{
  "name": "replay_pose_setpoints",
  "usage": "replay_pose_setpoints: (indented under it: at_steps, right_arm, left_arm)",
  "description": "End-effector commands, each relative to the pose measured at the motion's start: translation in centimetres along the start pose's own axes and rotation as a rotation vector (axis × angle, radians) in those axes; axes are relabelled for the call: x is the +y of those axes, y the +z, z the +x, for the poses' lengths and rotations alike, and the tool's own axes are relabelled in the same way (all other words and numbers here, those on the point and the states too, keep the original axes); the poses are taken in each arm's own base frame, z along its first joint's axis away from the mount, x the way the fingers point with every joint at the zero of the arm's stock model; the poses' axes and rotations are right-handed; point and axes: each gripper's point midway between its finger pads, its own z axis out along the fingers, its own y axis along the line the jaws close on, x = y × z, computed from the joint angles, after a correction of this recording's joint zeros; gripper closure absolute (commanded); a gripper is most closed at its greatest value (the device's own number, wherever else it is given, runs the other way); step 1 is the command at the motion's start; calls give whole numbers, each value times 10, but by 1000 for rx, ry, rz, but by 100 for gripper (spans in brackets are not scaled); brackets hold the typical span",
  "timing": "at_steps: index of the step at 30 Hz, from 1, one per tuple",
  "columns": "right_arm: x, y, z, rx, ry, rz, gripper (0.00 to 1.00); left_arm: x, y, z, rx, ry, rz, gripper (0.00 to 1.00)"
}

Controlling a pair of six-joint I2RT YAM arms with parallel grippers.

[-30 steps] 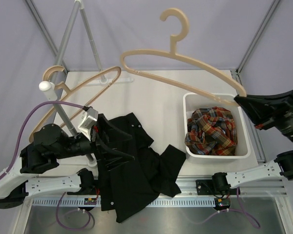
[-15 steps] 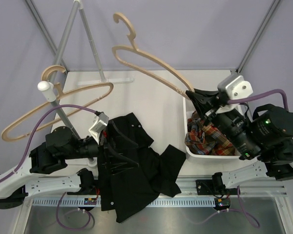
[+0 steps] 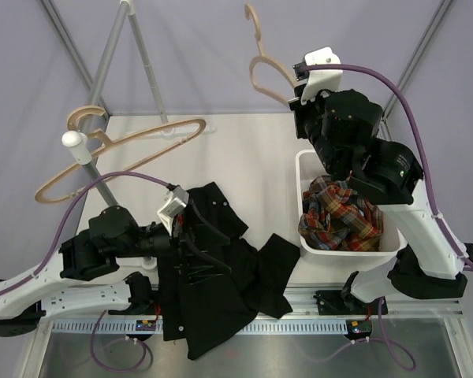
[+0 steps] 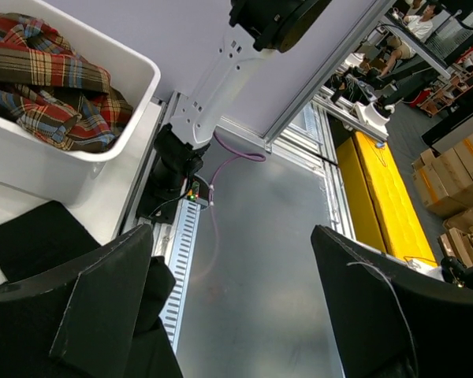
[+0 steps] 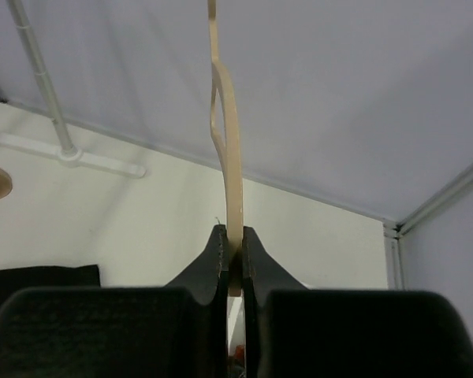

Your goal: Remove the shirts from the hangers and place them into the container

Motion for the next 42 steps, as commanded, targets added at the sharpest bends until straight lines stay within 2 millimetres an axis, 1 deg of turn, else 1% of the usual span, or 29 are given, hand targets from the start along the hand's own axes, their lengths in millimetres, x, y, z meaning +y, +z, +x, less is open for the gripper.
replay_pose_setpoints:
  at_steps: [1,2,3,4,5,6,7,8,9,10,11,12,13,14,15,17,20,24,25,26,27,29,30,32,36,37,38,39,42]
  right_arm:
    - [36,-8,-27,-90,156,-341,100]
    - [41,1,-25,-88,158,-378,100]
    - [48,4,-26,-94,163,-424,100]
    - [64,1,-32,-118,163,-529,100]
    - [72,10,-31,-118,158,-560,100]
    - [78,14,-32,-119,156,-594,100]
    - [94,8,-36,-139,157,-702,100]
    - [101,21,-31,-125,159,-721,100]
    - [110,19,-38,-145,160,-786,100]
    - [114,21,-39,-151,153,-810,100]
    - [126,33,-31,-130,147,-828,100]
    - [129,34,-38,-154,143,-856,100]
    - [134,36,-37,-160,136,-878,100]
    - [141,42,-34,-156,133,-894,100]
    - [143,43,-40,-182,135,-908,100]
    - [152,49,-41,-192,131,-934,100]
    - [156,55,-43,-202,131,-941,100]
    - [153,60,-43,-199,138,-905,100]
    - [147,56,-46,-210,138,-894,100]
    - [146,58,-44,-200,139,-878,100]
    - [139,61,-43,-195,142,-837,100]
    - [125,56,-49,-202,141,-787,100]
    - [117,61,-45,-180,136,-732,100]
    - [102,61,-45,-165,120,-662,100]
    - [86,63,-46,-167,79,-589,100]
    - [82,55,-53,-189,84,-592,100]
    - [85,56,-49,-185,82,-605,100]
    - [88,50,-57,-223,94,-638,100]
    - [93,37,-70,-271,116,-702,100]
  left_arm:
    - [5,2,10,26,-17,-14,15]
    - [11,3,15,39,-21,-42,16]
    - [18,4,20,47,-29,-72,17]
    - [27,5,27,56,-37,-110,18]
    - [36,6,39,77,-48,-136,18]
    - [42,7,46,89,-52,-159,18]
    - [49,7,53,95,-52,-195,18]
    - [56,8,61,109,-54,-222,19]
    - [69,8,70,123,-54,-277,19]
    - [72,8,80,154,-54,-296,19]
    - [76,8,85,170,-51,-314,19]
    - [83,9,94,196,-43,-350,19]
    - [86,9,99,209,-37,-362,20]
    - [86,9,101,217,-29,-366,20]
    - [89,10,104,221,-23,-378,20]
    - [89,14,112,239,-16,-376,20]
    - [91,18,123,264,-14,-372,19]
    - [96,20,134,292,-16,-384,19]
    - [97,20,137,300,-15,-386,18]
    - [97,20,138,301,-17,-385,18]
    - [97,21,138,299,-16,-382,18]
    - [97,22,139,299,-15,-376,18]
    - [97,22,137,294,-14,-375,18]
    - [95,23,137,298,-12,-369,18]
    - [94,26,135,303,-4,-365,18]
    - [94,27,135,305,-4,-364,18]
    - [93,27,135,307,-2,-361,18]
    - [92,29,134,304,-1,-355,18]
    - [92,30,134,307,1,-357,18]
